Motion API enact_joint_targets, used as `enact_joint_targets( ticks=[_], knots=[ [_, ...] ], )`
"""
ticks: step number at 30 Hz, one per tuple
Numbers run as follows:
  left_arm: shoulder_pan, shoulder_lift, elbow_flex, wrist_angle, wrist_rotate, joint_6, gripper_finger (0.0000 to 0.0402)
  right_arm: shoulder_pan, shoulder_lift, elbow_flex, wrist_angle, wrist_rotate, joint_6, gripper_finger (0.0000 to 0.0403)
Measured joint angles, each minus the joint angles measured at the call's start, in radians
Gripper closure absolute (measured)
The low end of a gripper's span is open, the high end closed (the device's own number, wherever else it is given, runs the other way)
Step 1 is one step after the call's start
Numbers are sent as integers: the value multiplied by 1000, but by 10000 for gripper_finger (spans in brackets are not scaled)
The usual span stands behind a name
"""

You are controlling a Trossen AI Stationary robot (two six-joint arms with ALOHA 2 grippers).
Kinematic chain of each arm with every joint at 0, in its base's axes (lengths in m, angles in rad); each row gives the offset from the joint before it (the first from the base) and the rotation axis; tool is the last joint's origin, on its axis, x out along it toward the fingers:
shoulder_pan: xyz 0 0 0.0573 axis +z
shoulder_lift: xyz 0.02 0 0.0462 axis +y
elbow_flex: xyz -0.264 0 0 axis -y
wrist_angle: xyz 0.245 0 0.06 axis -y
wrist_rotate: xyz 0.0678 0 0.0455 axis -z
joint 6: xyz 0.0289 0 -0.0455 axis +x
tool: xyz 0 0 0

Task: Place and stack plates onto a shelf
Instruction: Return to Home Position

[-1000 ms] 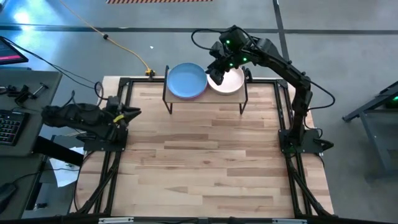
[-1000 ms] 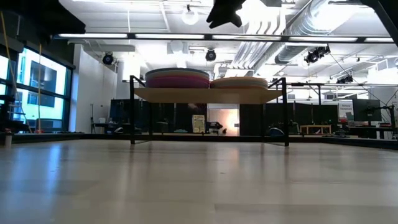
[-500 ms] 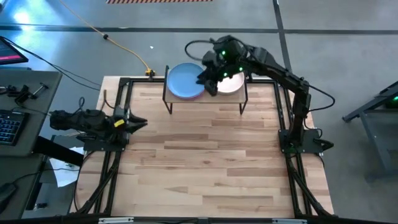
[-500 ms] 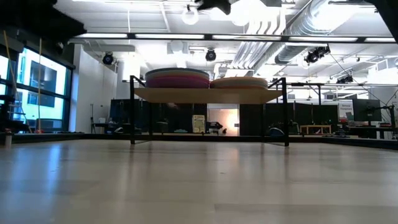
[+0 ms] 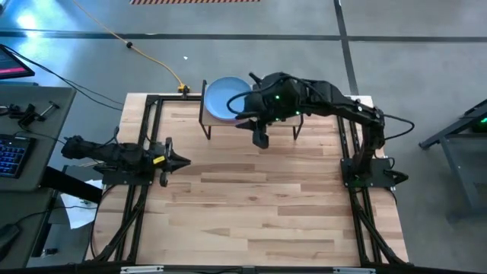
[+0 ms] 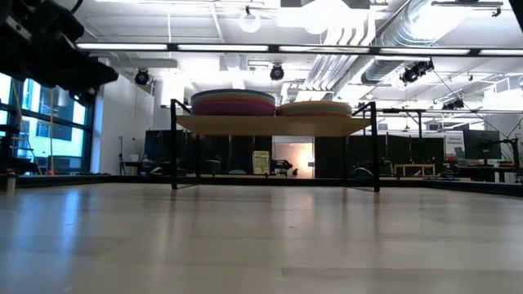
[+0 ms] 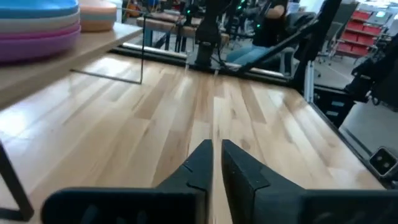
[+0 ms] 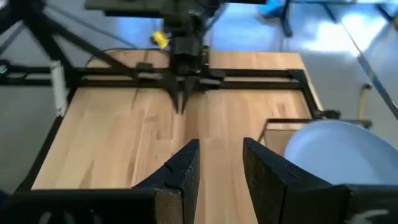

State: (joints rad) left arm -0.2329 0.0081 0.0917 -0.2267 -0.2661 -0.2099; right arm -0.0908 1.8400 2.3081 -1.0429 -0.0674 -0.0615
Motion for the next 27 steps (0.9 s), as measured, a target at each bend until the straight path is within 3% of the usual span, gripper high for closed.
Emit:
enact_joint_targets(
  ticks=[5, 12, 15, 20, 27],
  knots=[
    [4, 6, 2, -3, -7, -5, 399, -16, -33, -1, -79, -9, -25, 300],
    [4, 13, 2, -8, -55, -23, 401, -63, -202, 0, -268, -2, -47, 300],
    [4, 15, 2, -7, -70, -23, 399, -79, -319, 0, -334, 28, -76, 300],
    [4, 16, 2, -7, -91, -23, 399, -112, -538, 0, -450, 168, -42, 300],
    [4, 16, 2, -8, -93, -22, 398, -119, -861, 2, -478, 229, 75, 300]
  ],
)
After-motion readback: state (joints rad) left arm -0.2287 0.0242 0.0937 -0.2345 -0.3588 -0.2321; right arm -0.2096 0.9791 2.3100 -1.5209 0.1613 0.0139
